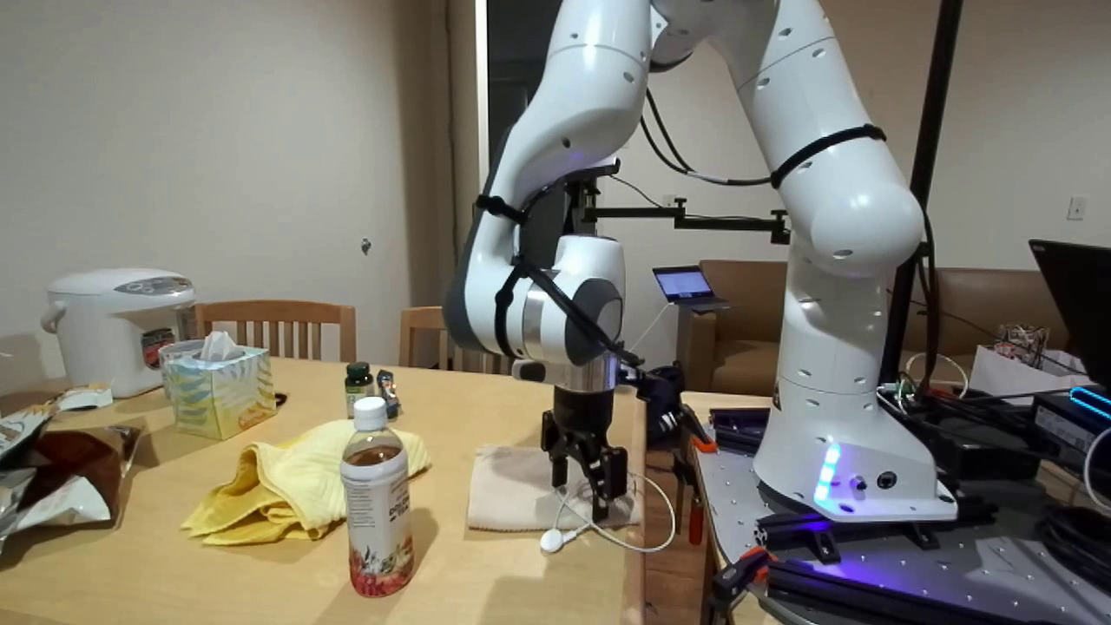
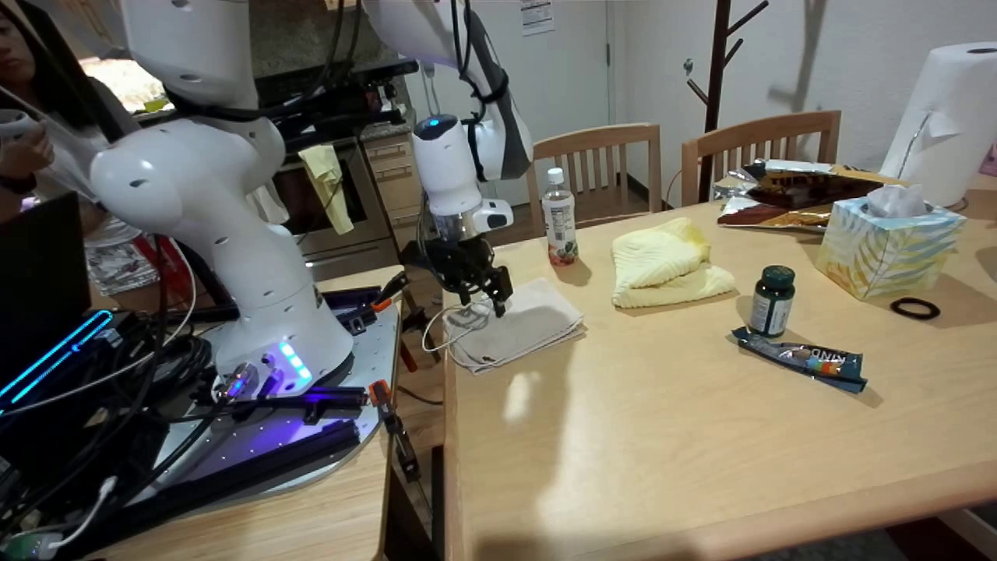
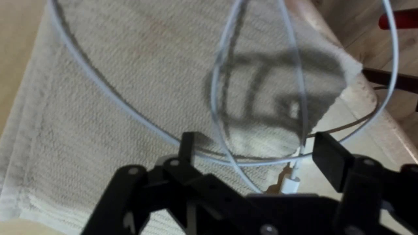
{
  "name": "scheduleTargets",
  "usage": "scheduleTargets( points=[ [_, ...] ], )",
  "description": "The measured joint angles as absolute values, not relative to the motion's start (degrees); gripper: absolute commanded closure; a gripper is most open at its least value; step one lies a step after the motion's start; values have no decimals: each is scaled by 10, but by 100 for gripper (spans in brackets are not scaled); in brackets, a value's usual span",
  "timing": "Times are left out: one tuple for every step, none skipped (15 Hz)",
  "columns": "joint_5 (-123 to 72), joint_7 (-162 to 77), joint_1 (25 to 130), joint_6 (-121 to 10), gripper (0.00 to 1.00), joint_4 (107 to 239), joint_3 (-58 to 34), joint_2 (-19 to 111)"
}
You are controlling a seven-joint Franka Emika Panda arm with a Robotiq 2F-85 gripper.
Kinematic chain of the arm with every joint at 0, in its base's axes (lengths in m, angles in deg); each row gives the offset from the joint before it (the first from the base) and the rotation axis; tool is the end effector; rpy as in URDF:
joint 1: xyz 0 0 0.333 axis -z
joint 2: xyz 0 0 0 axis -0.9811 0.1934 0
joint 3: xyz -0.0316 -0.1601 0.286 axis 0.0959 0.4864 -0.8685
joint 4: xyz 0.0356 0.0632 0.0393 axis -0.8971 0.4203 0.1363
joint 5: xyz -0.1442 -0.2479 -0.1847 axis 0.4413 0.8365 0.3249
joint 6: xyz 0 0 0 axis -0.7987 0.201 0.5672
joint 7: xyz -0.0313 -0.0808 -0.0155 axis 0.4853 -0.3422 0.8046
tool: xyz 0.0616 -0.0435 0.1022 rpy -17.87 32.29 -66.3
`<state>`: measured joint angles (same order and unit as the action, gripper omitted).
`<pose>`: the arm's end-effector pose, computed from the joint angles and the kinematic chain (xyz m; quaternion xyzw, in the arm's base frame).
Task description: Pick up the cable on the table and make a circle with it.
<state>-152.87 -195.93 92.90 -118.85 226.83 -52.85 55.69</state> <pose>0.3029 0.0437 0.1757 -0.9307 -0.3653 -0.0164 0.0039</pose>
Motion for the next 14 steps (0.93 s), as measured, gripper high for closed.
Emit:
scheduleTargets(
  points=[
    [-1552,-1959,933,-1188,0,2268,-532,557],
    [-1573,-1959,942,-1188,0,2267,-541,557],
    [-1592,-1959,950,-1188,0,2266,-550,556],
    [-1613,-1959,959,-1188,0,2265,-558,555],
    [-1634,-1959,967,-1188,0,2264,-566,554],
    [-1654,-1959,976,-1188,0,2263,-575,552],
    [-1674,-1959,986,-1188,0,2263,-586,550],
    [-1692,-1959,998,-1188,0,2263,-600,549],
    [-1710,-1959,1012,-1188,0,2263,-616,548],
    [-1727,-1959,1027,-1188,0,2263,-633,548],
    [-1744,-1959,1042,-1188,0,2263,-650,548],
    [-1760,-1959,1057,-1188,0,2263,-667,547],
    [-1776,-1959,1071,-1188,0,2262,-683,545],
    [-1778,-1950,1086,-1188,0,2263,-701,545]
  ],
)
